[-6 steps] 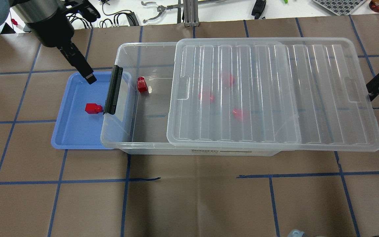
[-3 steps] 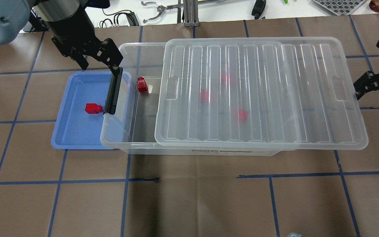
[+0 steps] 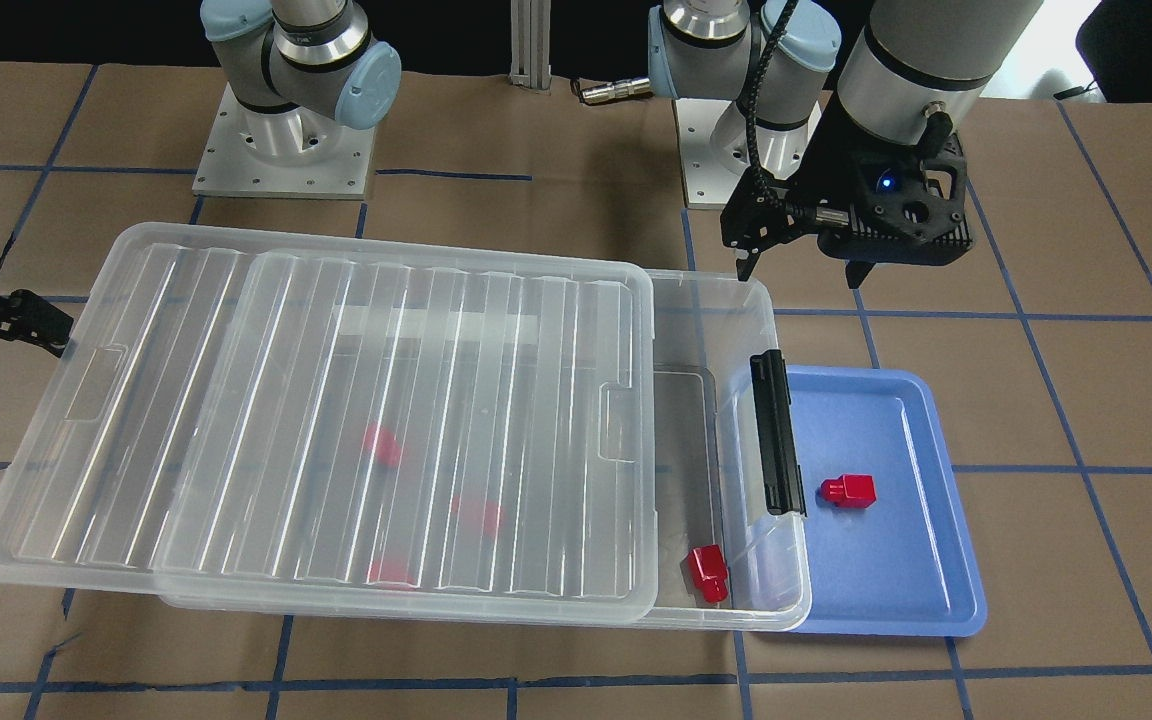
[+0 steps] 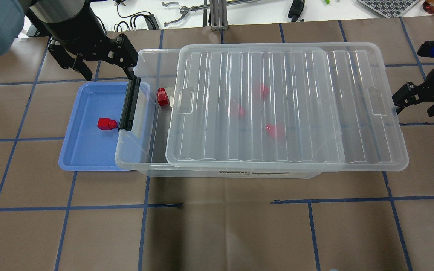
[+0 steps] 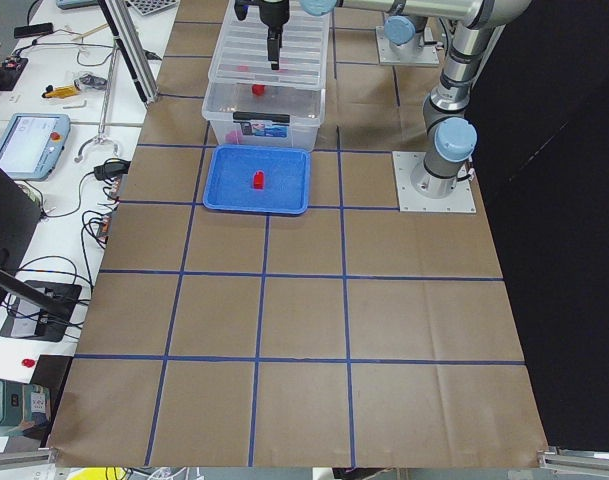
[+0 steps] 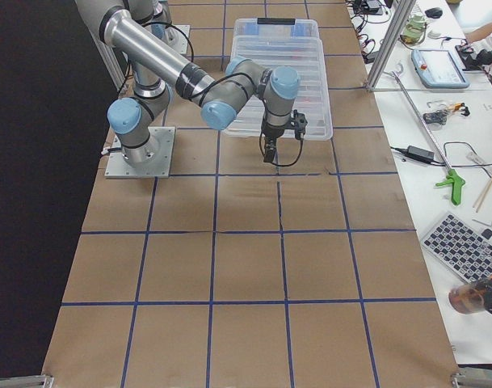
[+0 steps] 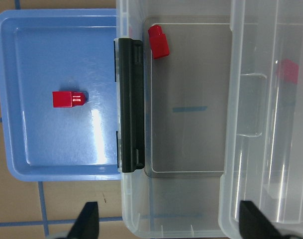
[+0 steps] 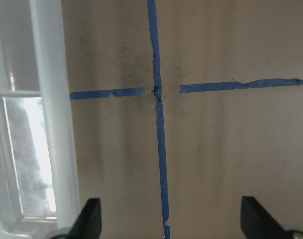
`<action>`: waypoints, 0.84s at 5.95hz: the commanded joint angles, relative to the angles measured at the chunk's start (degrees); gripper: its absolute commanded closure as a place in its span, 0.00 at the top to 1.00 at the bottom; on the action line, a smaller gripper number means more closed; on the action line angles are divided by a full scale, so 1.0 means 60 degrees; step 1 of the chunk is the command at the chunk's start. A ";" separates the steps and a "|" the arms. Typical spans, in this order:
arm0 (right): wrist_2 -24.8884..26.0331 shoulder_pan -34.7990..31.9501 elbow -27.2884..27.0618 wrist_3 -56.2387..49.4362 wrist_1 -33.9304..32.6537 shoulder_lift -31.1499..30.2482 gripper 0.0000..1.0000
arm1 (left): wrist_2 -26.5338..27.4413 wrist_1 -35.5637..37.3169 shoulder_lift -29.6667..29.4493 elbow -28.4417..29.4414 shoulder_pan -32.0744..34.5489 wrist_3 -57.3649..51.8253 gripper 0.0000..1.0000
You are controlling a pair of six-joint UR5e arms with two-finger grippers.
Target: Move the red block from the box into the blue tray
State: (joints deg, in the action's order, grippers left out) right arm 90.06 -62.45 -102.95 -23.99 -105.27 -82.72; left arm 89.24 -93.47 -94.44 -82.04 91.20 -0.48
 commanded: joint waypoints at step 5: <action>-0.0405 -0.0519 -0.0273 0.0425 0.0040 -0.0188 1.00 | 0.0039 0.0110 -0.0021 -0.0008 -0.0201 0.0037 0.98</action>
State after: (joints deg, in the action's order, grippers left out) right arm 87.98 -65.48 -104.38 -21.58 -105.11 -83.76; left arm 89.41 -92.78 -94.59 -82.09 89.98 -0.26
